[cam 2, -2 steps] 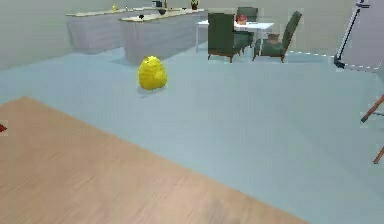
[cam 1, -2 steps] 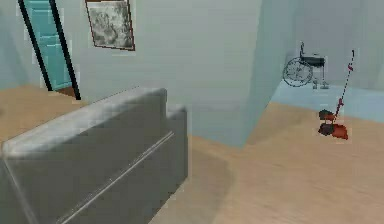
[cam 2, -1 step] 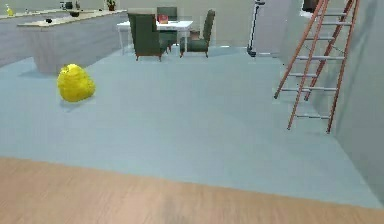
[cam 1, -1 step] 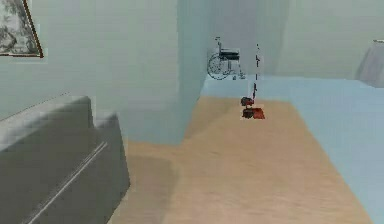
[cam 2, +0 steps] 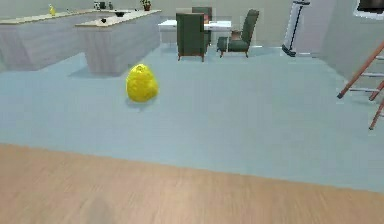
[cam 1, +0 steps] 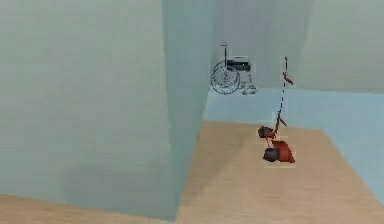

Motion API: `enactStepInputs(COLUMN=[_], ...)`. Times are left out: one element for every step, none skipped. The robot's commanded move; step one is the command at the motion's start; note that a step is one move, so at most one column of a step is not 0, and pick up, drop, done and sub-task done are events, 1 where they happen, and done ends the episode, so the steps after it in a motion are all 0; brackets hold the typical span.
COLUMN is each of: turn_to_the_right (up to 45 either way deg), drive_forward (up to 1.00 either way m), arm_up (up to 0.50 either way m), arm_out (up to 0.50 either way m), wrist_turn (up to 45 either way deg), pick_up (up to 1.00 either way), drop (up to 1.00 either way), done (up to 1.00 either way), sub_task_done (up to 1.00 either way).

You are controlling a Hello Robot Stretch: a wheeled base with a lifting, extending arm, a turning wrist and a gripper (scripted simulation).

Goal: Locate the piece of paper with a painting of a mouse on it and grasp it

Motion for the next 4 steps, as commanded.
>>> enactStepInputs(turn_to_the_right=[6.0, 0.0, -45.0, -12.0], drive_forward=[0.0, 0.4, 0.0, 0.0], arm_up=[0.0, 0.0, 0.0, 0.0], arm_out=[0.0, 0.0, 0.0, 0.0], wrist_turn=[0.0, 0.0, 0.0, 0.0], pick_up=[0.0, 0.0, 0.0, 0.0], drop=[0.0, 0.0, 0.0, 0.0], done=[0.0, 0.0, 0.0, 0.0], sub_task_done=[0.0, 0.0, 0.0, 0.0])
